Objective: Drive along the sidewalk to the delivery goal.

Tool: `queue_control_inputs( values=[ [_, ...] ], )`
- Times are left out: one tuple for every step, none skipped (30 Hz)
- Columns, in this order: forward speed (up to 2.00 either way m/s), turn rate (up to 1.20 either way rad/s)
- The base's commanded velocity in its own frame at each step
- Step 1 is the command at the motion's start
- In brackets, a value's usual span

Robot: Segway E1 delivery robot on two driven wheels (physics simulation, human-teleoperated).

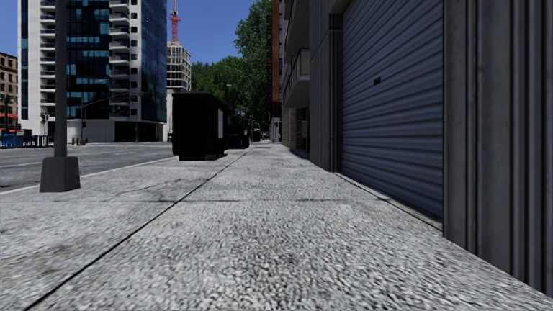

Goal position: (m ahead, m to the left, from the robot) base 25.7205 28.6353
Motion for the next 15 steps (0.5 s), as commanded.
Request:
queue_control_inputs(
  values=[
    [2.0,0.0],
    [2.0,0.0],
    [2.0,0.0],
    [2.0,0.0],
    [2.0,0.0],
    [2.0,0.0],
    [2.0,0.0],
    [2.0,0.0],
    [2.0,0.0],
    [2.0,0.0],
    [2.0,0.0],
    [2.0,0.0],
    [2.0,0.0],
    [2.0,0.0],
    [2.0,0.0]
  ],
)
